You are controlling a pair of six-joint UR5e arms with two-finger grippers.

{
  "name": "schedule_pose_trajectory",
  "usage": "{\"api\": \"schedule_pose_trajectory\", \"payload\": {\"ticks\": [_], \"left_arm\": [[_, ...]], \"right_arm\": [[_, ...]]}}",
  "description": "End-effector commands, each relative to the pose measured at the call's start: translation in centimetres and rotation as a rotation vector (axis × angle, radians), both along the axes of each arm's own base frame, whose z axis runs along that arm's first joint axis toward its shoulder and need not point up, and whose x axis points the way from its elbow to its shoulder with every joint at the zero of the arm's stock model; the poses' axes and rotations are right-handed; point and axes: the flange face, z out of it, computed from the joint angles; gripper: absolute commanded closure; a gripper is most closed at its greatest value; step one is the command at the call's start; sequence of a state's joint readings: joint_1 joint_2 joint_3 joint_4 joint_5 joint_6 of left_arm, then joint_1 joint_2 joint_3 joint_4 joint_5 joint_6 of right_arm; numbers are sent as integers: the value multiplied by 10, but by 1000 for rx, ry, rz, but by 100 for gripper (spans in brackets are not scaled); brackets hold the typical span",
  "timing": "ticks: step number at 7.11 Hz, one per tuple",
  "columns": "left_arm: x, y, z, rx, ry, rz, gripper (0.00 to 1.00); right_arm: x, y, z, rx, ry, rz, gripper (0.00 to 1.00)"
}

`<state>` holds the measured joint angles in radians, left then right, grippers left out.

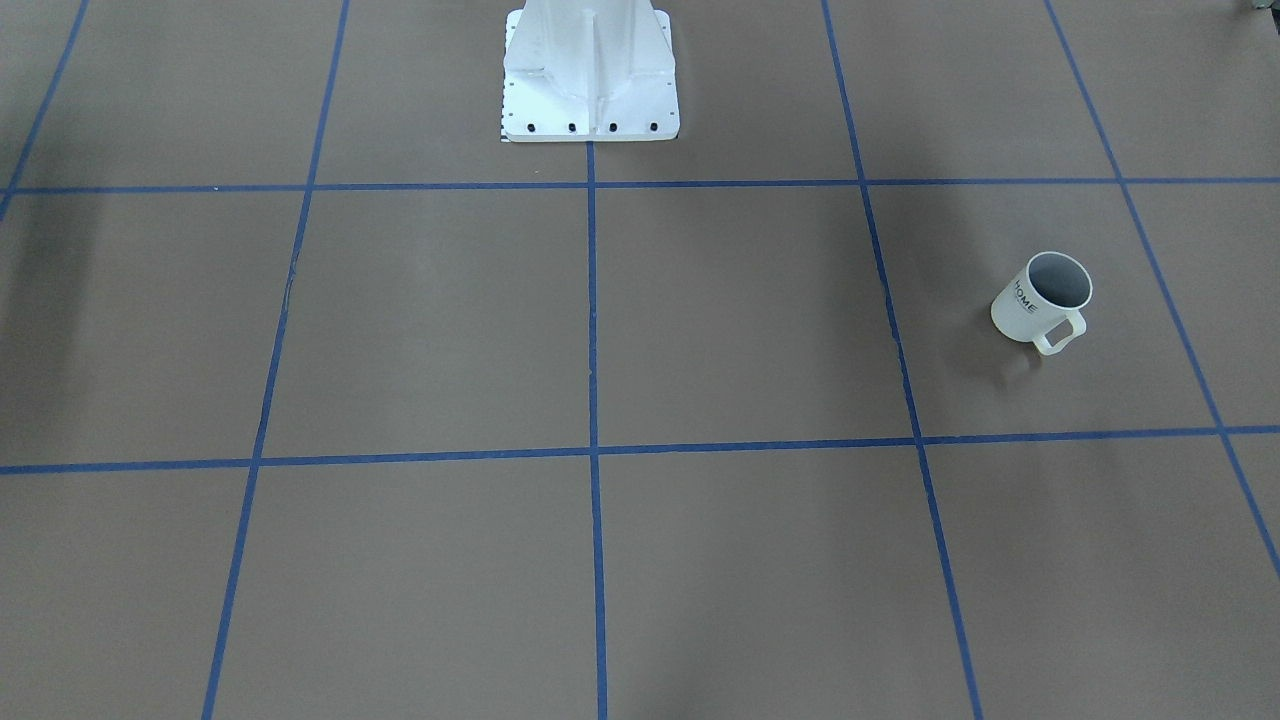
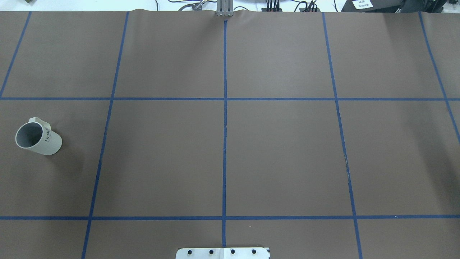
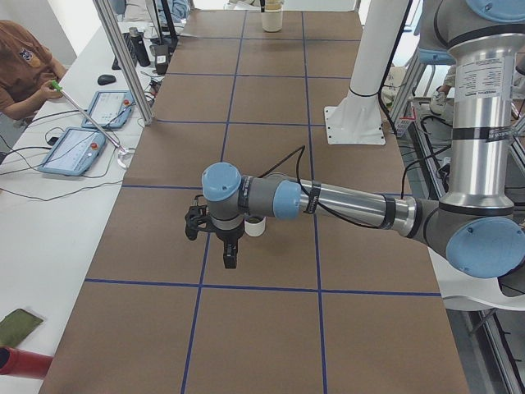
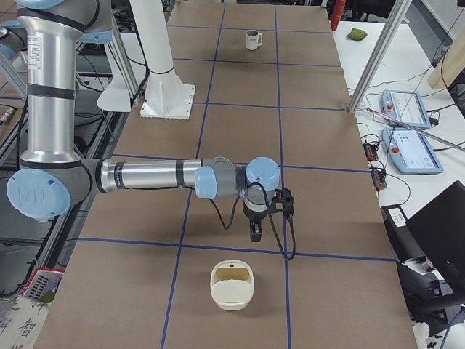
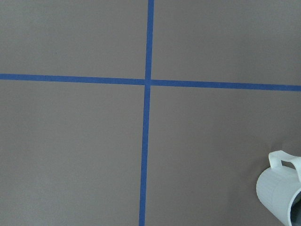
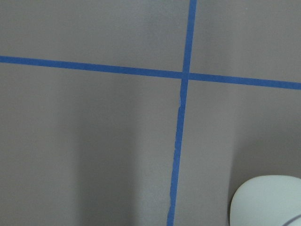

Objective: Left arm hands cup to right arm to dump lemon

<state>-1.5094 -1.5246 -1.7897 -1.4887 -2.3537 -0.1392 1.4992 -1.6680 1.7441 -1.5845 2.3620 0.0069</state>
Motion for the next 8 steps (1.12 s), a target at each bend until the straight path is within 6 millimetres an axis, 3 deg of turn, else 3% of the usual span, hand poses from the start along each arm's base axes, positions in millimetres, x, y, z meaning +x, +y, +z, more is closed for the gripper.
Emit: {"api": "schedule_pose_trajectory", "payload": {"ticks": [1,5,7,8], "left_arm": [[-1,1,-7,34,0,10,0],[3,6,1,11,16,12,0],[51,4,-11,24,75,77,0],[99,4,-31,-8,84,85,0]], "right_arm": [[1,11,3,-9,3,-1,0],[-1,10,3,-5,-9,-2,0],[0,16,10,-18,-8,-3,0],[-1,16,6,-10,-21,-5,0]]}}
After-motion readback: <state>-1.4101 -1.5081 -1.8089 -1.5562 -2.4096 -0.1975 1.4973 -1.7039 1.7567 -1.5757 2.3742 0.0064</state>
